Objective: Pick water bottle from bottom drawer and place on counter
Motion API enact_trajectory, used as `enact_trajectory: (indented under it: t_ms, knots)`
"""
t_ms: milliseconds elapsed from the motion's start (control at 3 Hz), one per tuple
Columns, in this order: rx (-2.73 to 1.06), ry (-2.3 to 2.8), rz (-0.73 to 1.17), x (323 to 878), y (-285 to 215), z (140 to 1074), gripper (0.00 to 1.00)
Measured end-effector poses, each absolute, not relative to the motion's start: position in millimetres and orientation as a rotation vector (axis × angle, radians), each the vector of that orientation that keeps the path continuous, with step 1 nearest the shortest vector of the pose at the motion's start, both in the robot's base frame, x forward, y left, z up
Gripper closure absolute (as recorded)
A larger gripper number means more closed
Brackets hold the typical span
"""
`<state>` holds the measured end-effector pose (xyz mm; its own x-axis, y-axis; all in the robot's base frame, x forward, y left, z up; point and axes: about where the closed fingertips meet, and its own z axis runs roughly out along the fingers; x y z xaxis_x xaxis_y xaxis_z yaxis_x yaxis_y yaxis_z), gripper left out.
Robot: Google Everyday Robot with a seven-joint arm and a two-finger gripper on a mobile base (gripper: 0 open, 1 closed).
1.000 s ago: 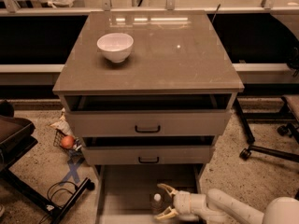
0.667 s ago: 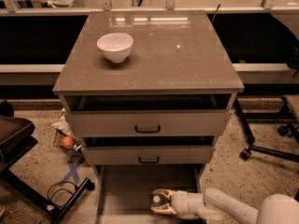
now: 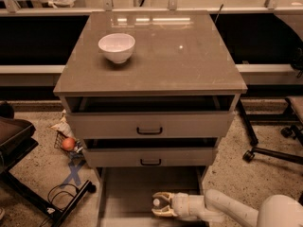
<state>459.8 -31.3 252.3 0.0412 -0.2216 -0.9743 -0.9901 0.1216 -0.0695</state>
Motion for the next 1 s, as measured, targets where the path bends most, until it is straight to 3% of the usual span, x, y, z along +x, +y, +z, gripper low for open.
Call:
enact_trajectory:
  t_ms: [333,1000]
  knots:
    - [-1.295,1.379,0.968,455,-29,264,1.0]
    - [-1.212,1.377,1.055,436,-36,378,1.0]
